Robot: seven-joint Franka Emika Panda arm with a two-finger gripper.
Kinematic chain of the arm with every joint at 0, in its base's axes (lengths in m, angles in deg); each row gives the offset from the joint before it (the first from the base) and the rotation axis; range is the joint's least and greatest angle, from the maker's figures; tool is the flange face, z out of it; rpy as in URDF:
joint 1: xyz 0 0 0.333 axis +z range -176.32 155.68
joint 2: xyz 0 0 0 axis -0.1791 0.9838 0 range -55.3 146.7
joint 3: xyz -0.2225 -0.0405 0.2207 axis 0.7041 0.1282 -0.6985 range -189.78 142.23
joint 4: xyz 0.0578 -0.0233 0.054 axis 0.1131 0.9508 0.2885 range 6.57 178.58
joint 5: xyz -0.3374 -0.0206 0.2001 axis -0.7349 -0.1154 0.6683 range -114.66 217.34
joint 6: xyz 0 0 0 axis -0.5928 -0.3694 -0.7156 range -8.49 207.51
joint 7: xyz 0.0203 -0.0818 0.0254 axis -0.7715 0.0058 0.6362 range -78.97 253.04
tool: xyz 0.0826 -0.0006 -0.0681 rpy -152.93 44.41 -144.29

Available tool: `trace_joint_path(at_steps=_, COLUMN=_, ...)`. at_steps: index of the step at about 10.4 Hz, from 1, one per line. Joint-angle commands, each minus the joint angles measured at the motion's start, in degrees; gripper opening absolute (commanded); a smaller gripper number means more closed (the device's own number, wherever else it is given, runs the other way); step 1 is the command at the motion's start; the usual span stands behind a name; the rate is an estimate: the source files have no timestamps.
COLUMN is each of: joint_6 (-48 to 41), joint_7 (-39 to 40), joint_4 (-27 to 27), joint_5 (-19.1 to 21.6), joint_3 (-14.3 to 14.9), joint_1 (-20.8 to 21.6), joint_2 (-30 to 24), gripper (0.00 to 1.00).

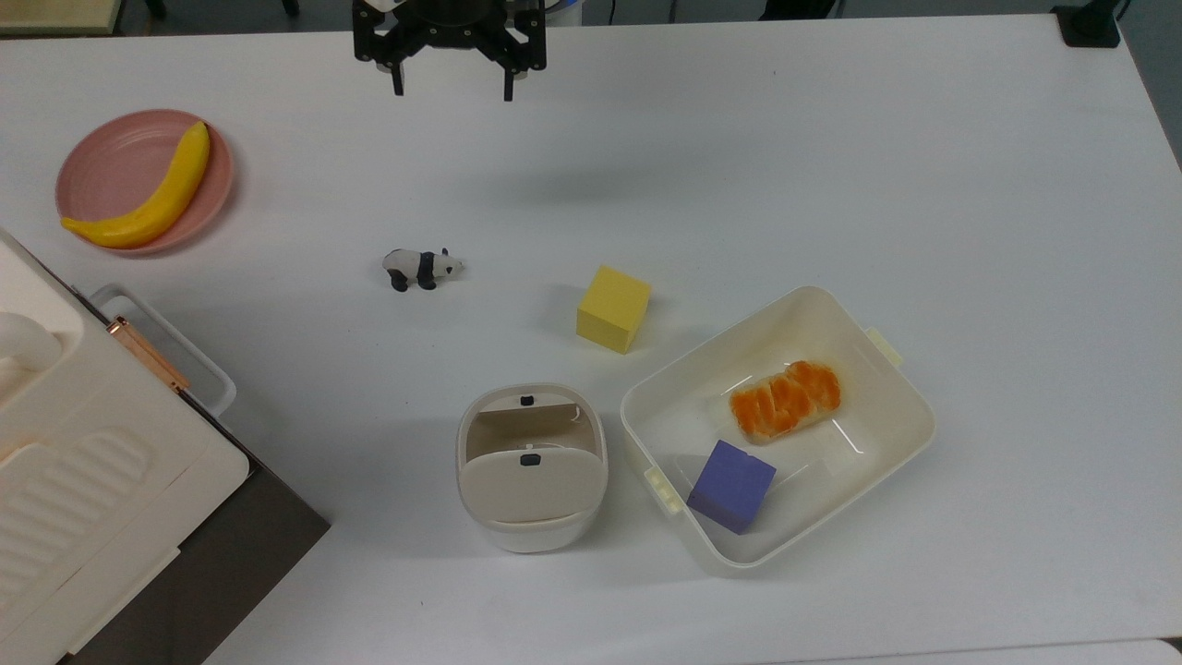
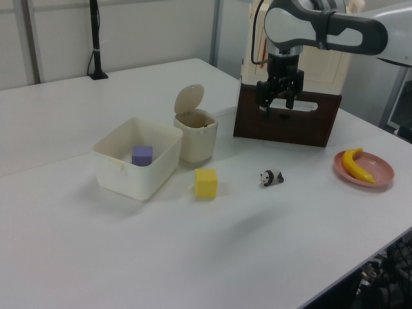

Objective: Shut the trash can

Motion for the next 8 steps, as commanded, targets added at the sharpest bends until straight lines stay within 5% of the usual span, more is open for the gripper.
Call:
trace_joint_path(at_steps=1, joint_6=-1.4, joint_7=0.7, joint_4=-1.0, joint_5=0.7, joint_3=0.1, joint_1=0.5, joint_2=0.2, gripper=1.0)
trace_joint_path(at_steps=4, joint_6=-1.4, joint_7=0.3, joint_4=-1.0, joint_5=0.5, joint_3=-0.3, joint_1=0.6, joint_2=0.7, gripper=1.0)
trace_joint_path(at_steps=6, joint_6=-1.5, joint_7=0.7, joint_4=-1.0, joint_5=1.1, joint_3=-0.3, joint_1=0.7, joint_2=0.6, gripper=0.57)
trace_joint_path(at_steps=8, joint_6=-1.5, joint_7=0.8, joint_4=-1.0, joint_5=1.3, joint_3=-0.4, joint_1=0.9, joint_2=0.5, gripper=0.25)
